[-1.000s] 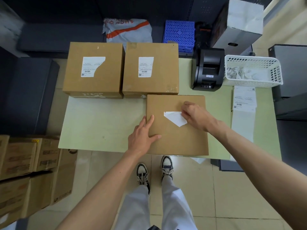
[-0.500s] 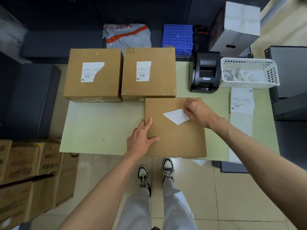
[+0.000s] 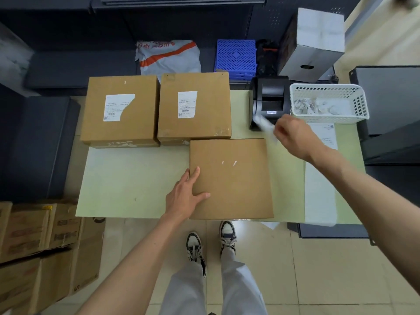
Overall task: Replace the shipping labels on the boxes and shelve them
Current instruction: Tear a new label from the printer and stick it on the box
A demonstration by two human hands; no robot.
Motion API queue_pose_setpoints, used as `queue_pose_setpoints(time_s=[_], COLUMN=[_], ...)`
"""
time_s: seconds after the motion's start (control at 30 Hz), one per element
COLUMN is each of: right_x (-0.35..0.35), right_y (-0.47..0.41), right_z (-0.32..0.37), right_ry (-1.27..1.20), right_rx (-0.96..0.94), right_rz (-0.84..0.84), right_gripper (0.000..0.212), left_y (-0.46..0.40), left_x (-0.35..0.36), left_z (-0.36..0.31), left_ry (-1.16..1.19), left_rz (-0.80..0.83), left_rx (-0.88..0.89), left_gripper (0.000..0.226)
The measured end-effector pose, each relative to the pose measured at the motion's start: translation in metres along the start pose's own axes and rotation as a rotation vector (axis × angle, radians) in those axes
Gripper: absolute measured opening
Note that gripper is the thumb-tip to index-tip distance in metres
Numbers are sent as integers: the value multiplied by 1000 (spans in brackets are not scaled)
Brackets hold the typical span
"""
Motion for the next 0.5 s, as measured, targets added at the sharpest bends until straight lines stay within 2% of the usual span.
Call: queue_pose_setpoints(time_s=[0.23, 0.37, 0.43, 0.5], right_x=[12, 12, 7, -4], right_y=[15, 22, 26, 31], right_z=[13, 28, 36, 44], right_ry=[-174, -251, -294, -362], right_rx=[50, 64, 55, 40], right_rz=[10, -33, -43, -81], right_gripper=[17, 14, 13, 14], left_y=[1, 6, 12, 20], left_x=[-5, -27, -44, -61], left_z=[-7, -33, -58, -89], left_ry=[-114, -165, -86, 138], left_rz=[33, -66, -105, -32], left_rx=[-6, 42, 109, 158], left_gripper=[91, 68, 59, 60])
Point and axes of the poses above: each hand's wrist, its own y-axis away from the middle knuckle, its own x-axis out of the palm, z = x × y, the point moved 2 cm from there along -y, towards the middle knuckle, and after that the axes turned 12 degrees about -x, right-handed, at the moved point
